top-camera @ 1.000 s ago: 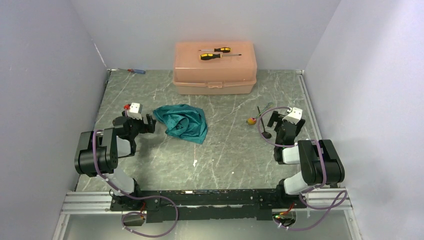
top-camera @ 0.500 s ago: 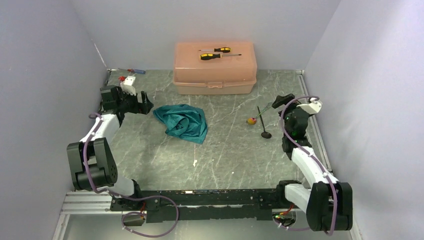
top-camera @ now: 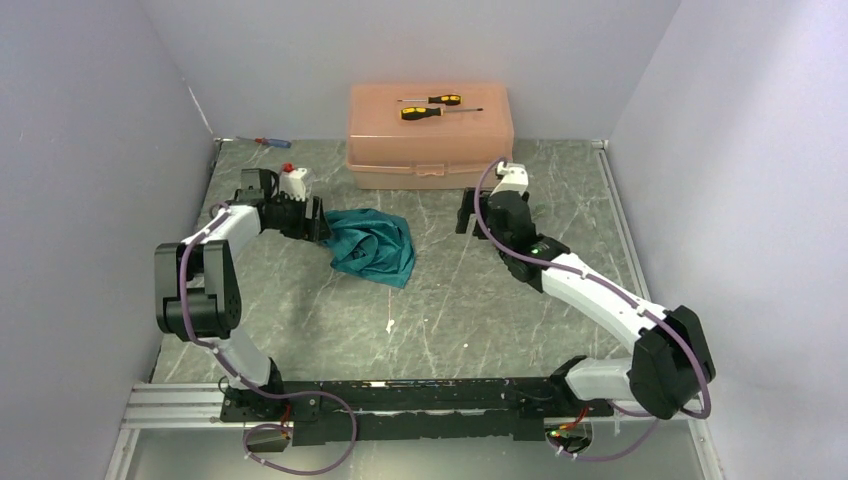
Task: Fold the napkin into a case and place the utensils inside
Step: Pick up the crumpled napkin from the center of the board.
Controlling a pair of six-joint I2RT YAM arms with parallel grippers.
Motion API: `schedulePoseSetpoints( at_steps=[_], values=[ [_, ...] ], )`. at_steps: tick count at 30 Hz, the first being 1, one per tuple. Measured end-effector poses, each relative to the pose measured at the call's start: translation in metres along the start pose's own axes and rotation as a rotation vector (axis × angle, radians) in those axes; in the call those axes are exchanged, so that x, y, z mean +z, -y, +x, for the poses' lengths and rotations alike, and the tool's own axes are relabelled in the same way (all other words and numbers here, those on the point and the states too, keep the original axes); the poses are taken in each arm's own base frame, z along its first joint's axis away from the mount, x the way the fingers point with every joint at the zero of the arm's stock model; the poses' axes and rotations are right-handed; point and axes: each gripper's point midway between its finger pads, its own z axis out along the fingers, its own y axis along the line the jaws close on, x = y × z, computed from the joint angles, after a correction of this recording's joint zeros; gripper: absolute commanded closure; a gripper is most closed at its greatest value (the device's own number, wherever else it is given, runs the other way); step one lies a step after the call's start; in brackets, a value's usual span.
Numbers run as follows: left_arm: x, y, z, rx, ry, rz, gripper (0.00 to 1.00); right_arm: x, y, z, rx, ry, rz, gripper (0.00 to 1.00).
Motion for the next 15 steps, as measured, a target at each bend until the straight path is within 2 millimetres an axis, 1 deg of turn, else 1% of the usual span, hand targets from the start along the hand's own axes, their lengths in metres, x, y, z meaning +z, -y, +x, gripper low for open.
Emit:
schedulePoseSetpoints(
  at_steps=[2, 4, 6, 8, 11, 13, 14, 15],
  values=[
    [0.005, 0.001, 0.0, 0.012, -0.014, 0.002, 0.35, 0.001, -0.002, 0.013, -0.045, -0.033, 0.014, 0.14],
    [0.01, 0.002, -0.002, 0.025, -0.022, 0.002, 0.39, 0.0, -0.003, 0.023, -0.082, -0.061, 0.021, 0.15],
    [0.015, 0.002, -0.004, 0.038, -0.028, 0.004, 0.4, -0.002, -0.008, 0.03, -0.114, -0.08, 0.015, 0.17],
    [0.02, 0.001, -0.003, 0.041, -0.038, 0.007, 0.42, -0.003, -0.013, 0.03, -0.132, -0.084, 0.003, 0.18],
    [0.028, -0.001, 0.003, 0.037, -0.06, 0.006, 0.48, -0.004, -0.023, 0.026, -0.144, -0.077, -0.016, 0.19],
    [0.033, -0.004, 0.009, 0.031, -0.08, 0.001, 0.56, -0.004, -0.027, 0.023, -0.147, -0.072, -0.025, 0.2],
    [0.035, -0.005, 0.011, 0.031, -0.088, -0.001, 0.63, -0.005, -0.028, 0.023, -0.149, -0.072, -0.028, 0.21],
    [0.036, -0.006, 0.013, 0.032, -0.094, -0.004, 0.73, -0.005, -0.029, 0.023, -0.153, -0.072, -0.031, 0.22]
  ],
)
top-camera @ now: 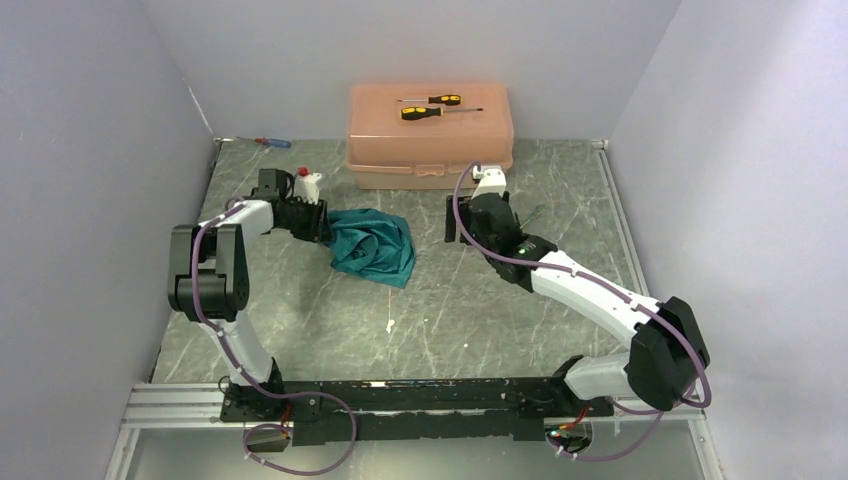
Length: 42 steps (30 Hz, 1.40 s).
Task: Fold the napkin into a case and place the utensils inside
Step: Pick up the crumpled napkin from the center of the board.
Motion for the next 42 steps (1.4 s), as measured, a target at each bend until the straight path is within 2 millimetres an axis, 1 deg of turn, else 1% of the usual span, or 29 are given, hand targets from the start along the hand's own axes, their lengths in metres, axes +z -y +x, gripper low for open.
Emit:
schedulePoseSetpoints(
  at_steps=[2, 3, 5, 6, 8, 11, 12, 15, 17, 18, 20, 21, 22, 24, 26, 28, 29, 31, 32, 35, 37, 42],
  values=[
    [0.001, -0.001, 0.001, 0.0, -0.005, -0.005, 0.93, -0.001, -0.002, -0.001, -0.008, -0.001, -0.006, 0.23],
    [0.001, 0.0, 0.001, 0.003, -0.01, -0.007, 0.97, -0.001, -0.003, -0.002, -0.011, -0.002, -0.012, 0.24],
    [0.0, 0.002, -0.002, 0.016, -0.022, -0.011, 0.97, -0.002, -0.007, -0.004, -0.017, -0.001, -0.025, 0.27],
    [-0.001, 0.004, -0.006, 0.029, -0.023, -0.011, 0.97, -0.003, -0.008, -0.006, -0.02, 0.0, -0.029, 0.28],
    [-0.003, 0.012, -0.018, 0.058, -0.014, -0.008, 0.97, -0.004, -0.012, -0.011, -0.028, 0.005, -0.046, 0.3],
    [-0.016, 0.031, -0.039, 0.103, 0.008, 0.001, 0.97, -0.005, -0.02, -0.021, -0.041, 0.014, -0.075, 0.29],
    [-0.023, 0.039, -0.048, 0.121, 0.021, 0.004, 0.97, -0.005, -0.023, -0.026, -0.048, 0.02, -0.089, 0.27],
    [-0.053, 0.069, -0.085, 0.195, 0.089, 0.014, 0.97, -0.007, -0.035, -0.04, -0.08, 0.034, -0.136, 0.22],
    [-0.077, 0.088, -0.114, 0.245, 0.147, 0.016, 0.97, -0.008, -0.043, -0.048, -0.104, 0.041, -0.17, 0.18],
    [-0.094, 0.101, -0.131, 0.274, 0.18, 0.018, 0.97, -0.009, -0.048, -0.053, -0.12, 0.043, -0.19, 0.16],
    [-0.121, 0.118, -0.155, 0.33, 0.237, 0.015, 0.97, -0.009, -0.058, -0.063, -0.147, 0.051, -0.23, 0.1],
    [-0.133, 0.124, -0.165, 0.35, 0.26, 0.011, 0.97, -0.01, -0.062, -0.067, -0.159, 0.055, -0.252, 0.06],
    [-0.148, 0.131, -0.173, 0.372, 0.281, 0.007, 0.97, -0.011, -0.067, -0.069, -0.17, 0.058, -0.277, 0.04],
    [-0.172, 0.144, -0.185, 0.417, 0.314, -0.002, 0.97, -0.013, -0.074, -0.068, -0.189, 0.054, -0.319, 0.01],
    [-0.194, 0.154, -0.192, 0.467, 0.339, -0.017, 0.97, -0.014, -0.082, -0.063, -0.203, 0.043, -0.372, 0.0],
    [-0.209, 0.161, -0.193, 0.508, 0.349, -0.03, 0.97, -0.016, -0.089, -0.057, -0.206, 0.037, -0.419, 0.0],
    [-0.218, 0.165, -0.191, 0.53, 0.35, -0.041, 0.97, -0.016, -0.094, -0.051, -0.209, 0.033, -0.45, 0.0],
    [-0.229, 0.168, -0.185, 0.548, 0.346, -0.059, 0.97, -0.018, -0.104, -0.041, -0.22, 0.026, -0.492, 0.0],
    [-0.234, 0.17, -0.181, 0.553, 0.341, -0.066, 0.97, -0.02, -0.112, -0.036, -0.232, 0.025, -0.516, 0.0],
    [-0.242, 0.17, -0.174, 0.538, 0.333, -0.085, 0.97, -0.025, -0.138, -0.023, -0.27, 0.02, -0.568, 0.0],
    [-0.243, 0.171, -0.173, 0.508, 0.335, -0.085, 0.97, -0.03, -0.155, -0.016, -0.292, 0.03, -0.589, 0.0],
    [-0.244, 0.173, -0.173, 0.431, 0.343, -0.082, 0.97, -0.054, -0.205, -0.005, -0.331, 0.108, -0.666, 0.01]
  ],
)
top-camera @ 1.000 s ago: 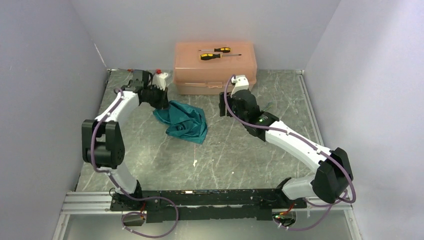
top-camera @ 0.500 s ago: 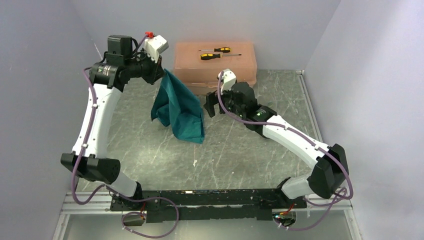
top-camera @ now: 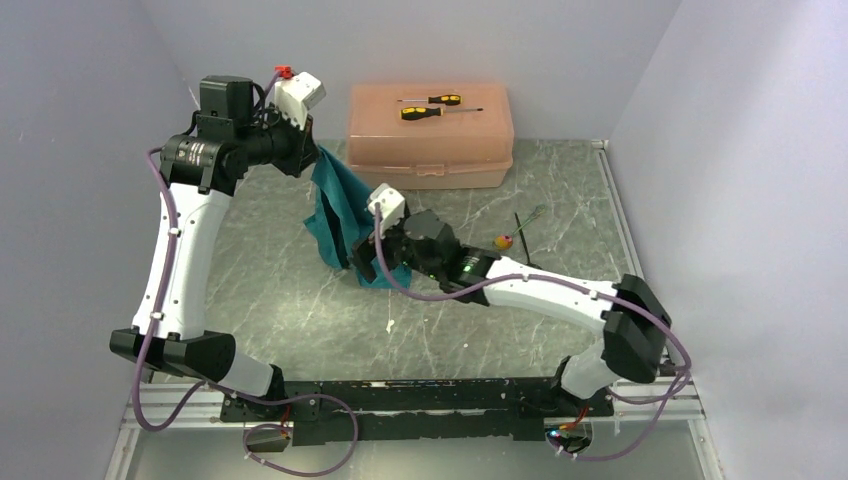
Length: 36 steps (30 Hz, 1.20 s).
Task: Fold the napkin into a case and place the utensils inside
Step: Pick up the crumpled napkin from the center of the board, then place the crumpled napkin at the center of the board.
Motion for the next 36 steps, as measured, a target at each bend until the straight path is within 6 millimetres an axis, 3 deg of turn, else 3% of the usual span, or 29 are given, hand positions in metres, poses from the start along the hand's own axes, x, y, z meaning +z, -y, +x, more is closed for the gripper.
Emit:
schedulePoseSetpoints(
  at_steps=[3, 5, 10, 12, 13, 18, 21, 23, 27, 29, 32, 36],
  values=[
    [0.0, -0.001, 0.0, -0.028, -0.002, -0.014, 0.97, 0.017, -0.017, 0.006, -0.008, 0.012, -0.02, 0.05],
    [0.0, -0.002, 0.0, -0.038, -0.004, -0.021, 0.97, 0.033, -0.014, 0.018, -0.009, -0.007, 0.002, 0.17],
    [-0.001, -0.005, 0.0, -0.052, -0.004, -0.04, 0.97, 0.07, 0.006, 0.039, -0.03, -0.051, 0.12, 0.64],
    [-0.001, -0.005, 0.0, -0.055, -0.004, -0.047, 0.97, 0.077, 0.016, 0.04, -0.04, -0.052, 0.178, 0.95],
    [-0.002, -0.006, 0.0, -0.055, -0.004, -0.049, 0.97, 0.078, 0.019, 0.038, -0.051, -0.05, 0.196, 1.0],
    [-0.008, -0.009, -0.002, -0.05, 0.006, -0.08, 0.97, 0.07, 0.032, 0.02, -0.09, -0.019, 0.265, 1.0],
    [-0.011, -0.016, -0.007, -0.038, 0.025, -0.127, 0.97, 0.047, 0.04, -0.012, -0.139, 0.02, 0.284, 1.0],
    [-0.013, -0.023, -0.012, -0.031, 0.04, -0.162, 0.97, 0.023, 0.049, -0.044, -0.164, 0.062, 0.303, 1.0],
    [-0.019, -0.035, -0.028, -0.019, 0.096, -0.232, 0.97, -0.04, 0.074, -0.139, -0.184, 0.22, 0.376, 1.0],
    [-0.023, -0.029, -0.043, -0.019, 0.147, -0.219, 0.97, -0.069, 0.08, -0.177, -0.193, 0.286, 0.398, 1.0],
    [-0.034, -0.018, -0.071, 0.001, 0.233, -0.197, 0.97, -0.09, 0.078, -0.198, -0.216, 0.297, 0.4, 1.0],
    [-0.059, -0.012, -0.105, 0.023, 0.35, -0.193, 0.97, -0.101, 0.076, -0.201, -0.25, 0.249, 0.393, 1.0]
  ],
)
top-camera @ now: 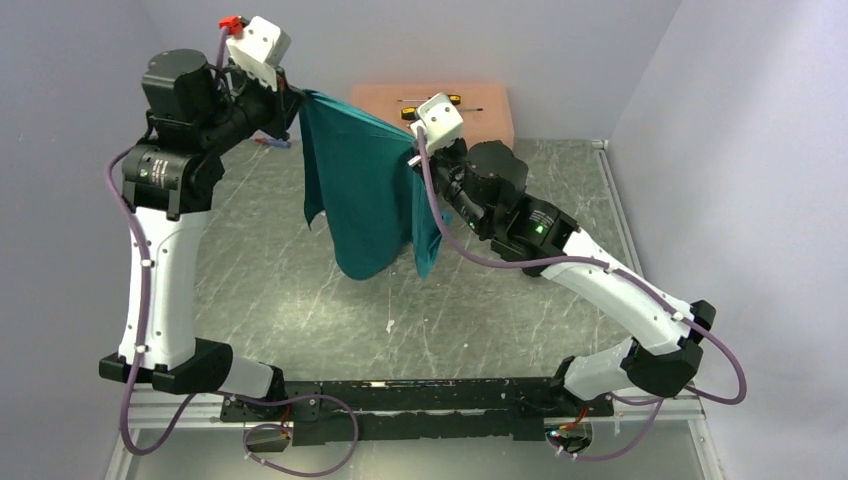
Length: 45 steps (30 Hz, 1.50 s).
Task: Fold the napkin into a case and place the utensils inside
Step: Place the crumpled napkin at the center of the board.
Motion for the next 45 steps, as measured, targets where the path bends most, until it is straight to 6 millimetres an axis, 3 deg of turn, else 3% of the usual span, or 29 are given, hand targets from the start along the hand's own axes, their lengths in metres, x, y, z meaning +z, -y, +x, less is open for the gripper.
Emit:
schedulePoseSetpoints(
  at_steps=[5, 10, 14, 17, 20, 24, 26, 28, 31, 33, 37, 41, 44, 45],
  values=[
    [-0.018, 0.011, -0.026, -0.007, 0.063, 0.04, 0.97, -0.019, 0.002, -0.014, -0.043, -0.044, -0.032, 1.0],
    [-0.044, 0.035, -0.017, -0.039, 0.025, 0.129, 0.97, -0.055, -0.009, -0.048, -0.07, -0.04, -0.059, 1.0],
    [-0.078, 0.058, -0.005, -0.047, -0.005, 0.203, 0.97, -0.093, -0.04, -0.058, -0.134, -0.063, -0.102, 1.0],
    [-0.114, 0.076, -0.001, -0.026, 0.003, 0.244, 0.97, -0.123, -0.061, -0.062, -0.191, -0.077, -0.123, 1.0],
    [-0.145, 0.088, 0.0, 0.002, 0.026, 0.258, 0.97, -0.139, -0.07, -0.067, -0.22, -0.086, -0.108, 1.0],
    [-0.175, 0.096, 0.01, 0.029, 0.036, 0.238, 0.97, -0.141, -0.067, -0.057, -0.245, -0.11, -0.052, 1.0],
    [-0.173, 0.093, 0.026, 0.021, 0.001, 0.216, 0.97, -0.131, -0.064, -0.04, -0.266, -0.139, -0.03, 1.0],
    [-0.158, 0.084, 0.051, 0.002, -0.071, 0.181, 0.97, -0.113, -0.055, -0.02, -0.269, -0.186, -0.005, 1.0],
    [-0.121, 0.068, 0.095, -0.03, -0.195, 0.139, 0.97, -0.068, -0.03, 0.031, -0.243, -0.275, 0.051, 1.0],
    [-0.098, 0.058, 0.124, -0.038, -0.267, 0.111, 0.97, -0.041, -0.022, 0.079, -0.244, -0.356, 0.054, 1.0],
    [-0.053, 0.03, 0.201, -0.03, -0.442, 0.015, 0.97, 0.008, -0.029, 0.159, -0.221, -0.482, -0.005, 1.0],
    [-0.029, 0.009, 0.263, 0.014, -0.57, -0.063, 0.97, 0.056, -0.043, 0.237, -0.188, -0.587, -0.069, 1.0],
    [-0.015, -0.008, 0.3, 0.066, -0.637, -0.124, 0.97, 0.085, -0.061, 0.296, -0.172, -0.667, -0.121, 0.93],
    [-0.01, -0.013, 0.313, 0.081, -0.661, -0.14, 0.97, 0.092, -0.066, 0.31, -0.168, -0.685, -0.13, 0.84]
  ],
)
